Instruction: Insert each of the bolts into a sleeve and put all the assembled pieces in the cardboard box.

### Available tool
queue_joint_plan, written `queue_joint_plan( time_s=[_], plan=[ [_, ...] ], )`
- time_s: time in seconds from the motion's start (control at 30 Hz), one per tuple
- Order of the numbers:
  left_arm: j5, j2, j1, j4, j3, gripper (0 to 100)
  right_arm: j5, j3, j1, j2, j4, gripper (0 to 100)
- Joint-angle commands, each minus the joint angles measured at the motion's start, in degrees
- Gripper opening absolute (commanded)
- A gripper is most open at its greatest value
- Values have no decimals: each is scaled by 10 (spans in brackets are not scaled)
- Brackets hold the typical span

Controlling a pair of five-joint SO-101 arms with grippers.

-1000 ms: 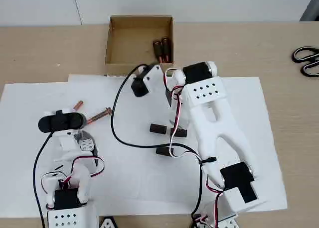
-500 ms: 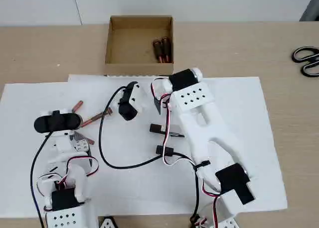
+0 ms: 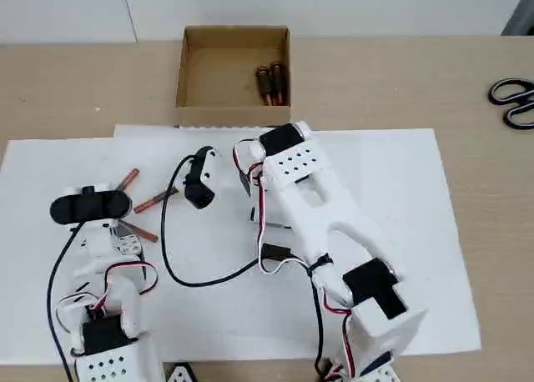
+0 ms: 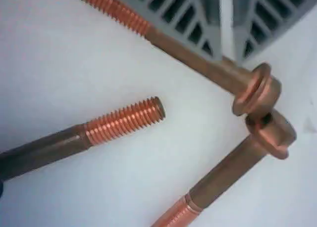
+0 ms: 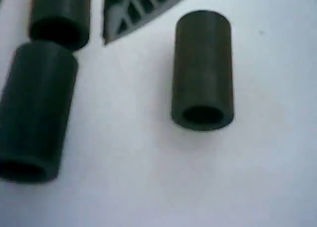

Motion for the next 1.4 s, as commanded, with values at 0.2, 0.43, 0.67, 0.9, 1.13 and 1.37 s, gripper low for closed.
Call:
queue_joint_plan(
  time_s=[0.2, 0.43, 0.67, 0.9, 1.13, 1.37],
  plan=[
    [-2, -6, -1, -15, -2, 6, 3, -3, -23, 30, -19, 138],
    [-2, -6, -1, -15, -2, 6, 0, -2, -23, 67, -45, 136],
    [-2, -6, -1, -15, -2, 6, 0, -2, -21, 110, -58, 135],
    [-2, -6, -1, -15, -2, 6, 0, -4, -14, 132, -72, 11],
    [-2, -6, -1, -15, -2, 6, -33, -62, 1, 69, -16, 11],
    [-1, -6, 0, -16, -2, 7, -122, -123, 27, -19, 71, 10]
  ],
)
